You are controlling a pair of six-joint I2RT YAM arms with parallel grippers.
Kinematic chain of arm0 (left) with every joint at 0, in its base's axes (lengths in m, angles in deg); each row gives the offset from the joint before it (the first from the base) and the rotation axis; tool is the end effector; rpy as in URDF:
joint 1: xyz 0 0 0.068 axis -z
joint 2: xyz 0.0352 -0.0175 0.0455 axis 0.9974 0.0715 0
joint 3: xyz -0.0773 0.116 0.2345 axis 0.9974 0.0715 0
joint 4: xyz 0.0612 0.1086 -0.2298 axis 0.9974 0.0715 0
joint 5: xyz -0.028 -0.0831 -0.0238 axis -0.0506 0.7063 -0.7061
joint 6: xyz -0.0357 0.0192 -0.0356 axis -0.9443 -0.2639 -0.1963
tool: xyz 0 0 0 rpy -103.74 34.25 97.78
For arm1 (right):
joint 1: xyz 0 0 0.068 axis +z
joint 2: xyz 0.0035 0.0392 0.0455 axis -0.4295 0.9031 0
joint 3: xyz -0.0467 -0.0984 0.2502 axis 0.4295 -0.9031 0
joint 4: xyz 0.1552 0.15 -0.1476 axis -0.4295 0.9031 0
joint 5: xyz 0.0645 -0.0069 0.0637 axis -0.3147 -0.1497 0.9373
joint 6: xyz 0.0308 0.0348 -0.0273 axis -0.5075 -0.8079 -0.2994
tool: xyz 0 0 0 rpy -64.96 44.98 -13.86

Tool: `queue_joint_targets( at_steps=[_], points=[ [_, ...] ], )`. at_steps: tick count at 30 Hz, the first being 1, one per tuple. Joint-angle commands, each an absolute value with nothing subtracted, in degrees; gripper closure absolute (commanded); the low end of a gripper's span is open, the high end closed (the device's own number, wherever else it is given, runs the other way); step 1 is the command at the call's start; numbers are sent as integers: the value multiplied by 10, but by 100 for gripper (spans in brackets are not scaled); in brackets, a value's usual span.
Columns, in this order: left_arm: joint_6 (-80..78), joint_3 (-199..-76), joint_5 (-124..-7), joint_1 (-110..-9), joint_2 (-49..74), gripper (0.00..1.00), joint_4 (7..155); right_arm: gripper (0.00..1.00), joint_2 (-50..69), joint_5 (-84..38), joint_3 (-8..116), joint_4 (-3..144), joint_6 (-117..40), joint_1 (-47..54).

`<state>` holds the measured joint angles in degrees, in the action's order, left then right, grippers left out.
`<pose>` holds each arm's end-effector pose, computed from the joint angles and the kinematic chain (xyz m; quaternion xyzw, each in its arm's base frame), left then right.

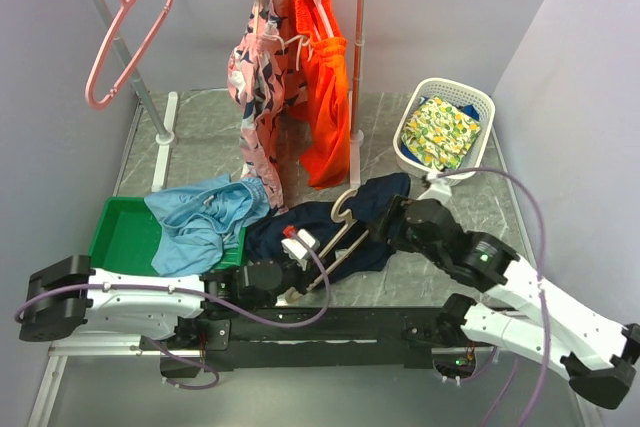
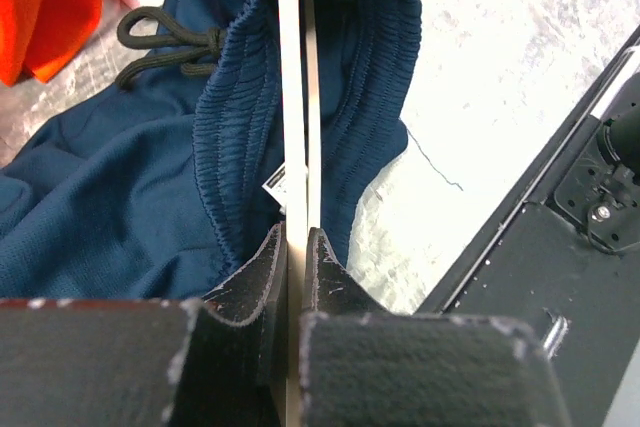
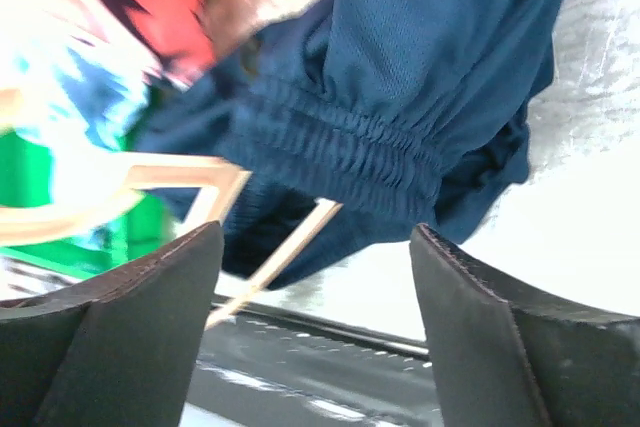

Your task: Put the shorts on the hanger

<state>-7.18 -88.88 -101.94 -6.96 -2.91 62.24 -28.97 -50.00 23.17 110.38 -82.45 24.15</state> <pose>0.0589 -0.2142 0.2166 0.2640 0.7406 -0.3126 0.5330 0.1075 0.1081 0.2964 0.0845 0.8846 0.2377 0.3922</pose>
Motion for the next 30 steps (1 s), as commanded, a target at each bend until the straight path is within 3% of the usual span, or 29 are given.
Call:
queue_joint_targets(
  at_steps=[1,4,6,10,14,21,26,30],
  points=[
    [-36,-885,-1035,-72,-23,99,493,16,-321,-549,302,1205,-904,232],
    [-24,-901,-1034,-72,11,99,499,14,-308,-547,337,1225,-893,191],
    [-23,-907,-1029,-71,26,99,494,12,-291,-499,341,1206,-866,146],
    [-18,-912,-1011,-71,32,99,491,14,-244,-333,333,1137,-822,-36],
    [-7,-925,-997,-71,35,99,507,14,-199,-280,290,1099,-844,-101],
    [11,-946,-947,-68,54,99,527,14,-139,-208,252,1019,-915,-132],
    [29,-974,-955,-68,75,99,548,30,-133,-198,228,1004,-922,-132],
    [38,-986,-956,-68,86,99,539,31,-153,-214,182,1002,-917,-131]
  ],
)
